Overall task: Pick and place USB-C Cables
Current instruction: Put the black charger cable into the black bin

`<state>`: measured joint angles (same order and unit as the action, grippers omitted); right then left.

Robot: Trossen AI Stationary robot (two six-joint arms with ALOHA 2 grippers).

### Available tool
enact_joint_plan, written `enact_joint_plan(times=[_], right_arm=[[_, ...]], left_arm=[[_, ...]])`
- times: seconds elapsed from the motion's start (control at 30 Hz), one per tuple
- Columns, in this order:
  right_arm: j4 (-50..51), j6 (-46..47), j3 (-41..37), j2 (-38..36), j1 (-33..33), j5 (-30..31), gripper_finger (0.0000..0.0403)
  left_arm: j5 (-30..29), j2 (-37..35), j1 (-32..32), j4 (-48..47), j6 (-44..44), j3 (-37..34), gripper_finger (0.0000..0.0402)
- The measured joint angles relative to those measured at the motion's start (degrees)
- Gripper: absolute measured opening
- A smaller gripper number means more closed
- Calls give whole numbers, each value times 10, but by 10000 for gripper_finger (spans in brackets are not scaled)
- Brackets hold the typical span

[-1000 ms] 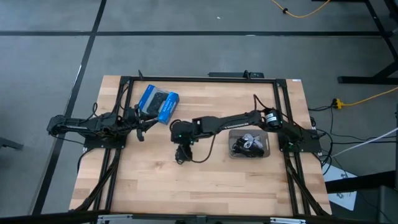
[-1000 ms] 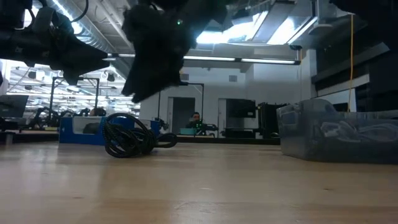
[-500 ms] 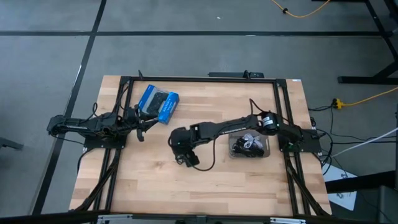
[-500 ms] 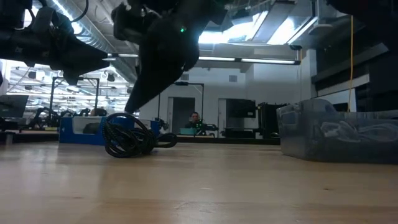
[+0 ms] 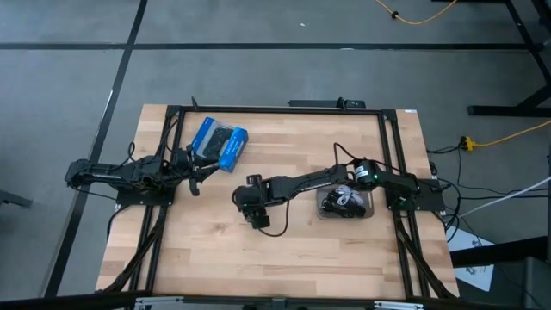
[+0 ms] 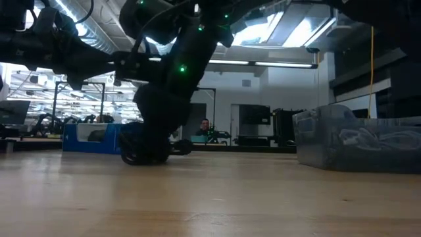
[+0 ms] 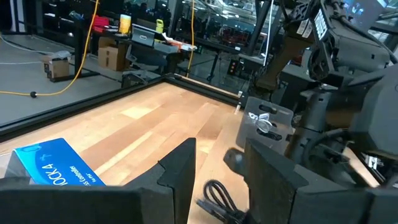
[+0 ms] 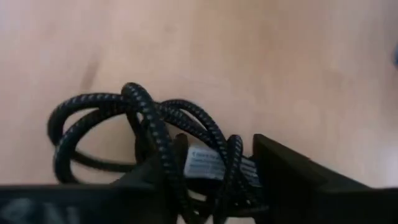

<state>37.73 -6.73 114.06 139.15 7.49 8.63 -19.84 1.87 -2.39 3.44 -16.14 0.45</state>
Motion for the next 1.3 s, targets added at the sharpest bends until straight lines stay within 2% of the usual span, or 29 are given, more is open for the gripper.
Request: enact_joint_plan(times=[0.07,0.17,0.2,0.37,0.5,0.57,0.63,0.7,0.73,0.77,0.87,0.97,1.03,1.17,1.3], right_arm=[[7,24,0,0,0,20,147],[8,47,0,-1,2,53,52],[10,47,1,-2,3,66,32],[107,52,69,-3,21,198,30],[258,77,167,-3,44,332,30],[347,125,211,-5,56,402,30],[402,177,183,-38,69,473,30],[476,268,157,-71,79,500,30],[525,336,149,-87,83,496,30],[533,391,137,-99,87,493,30],[506,419,65,-162,96,477,30],[522,514,-4,-219,111,485,30],[514,561,-60,-259,119,468,30],[525,724,-176,-334,140,431,30],[523,870,-283,-385,176,365,30]], left_arm=[[0,0,0,0,0,0,131],[0,0,0,0,0,0,131],[0,0,0,0,0,0,131],[0,0,0,0,0,0,131],[0,0,0,0,0,0,131],[0,0,0,0,0,0,131],[0,1,0,0,0,0,131],[0,2,0,0,0,0,131],[-1,3,0,0,0,0,131],[0,4,0,0,0,0,131],[-2,8,0,0,1,0,131],[2,16,0,0,-1,0,131],[4,23,0,-1,-3,0,131],[9,36,-1,-1,-3,0,131],[9,43,-1,-1,-3,0,131]])
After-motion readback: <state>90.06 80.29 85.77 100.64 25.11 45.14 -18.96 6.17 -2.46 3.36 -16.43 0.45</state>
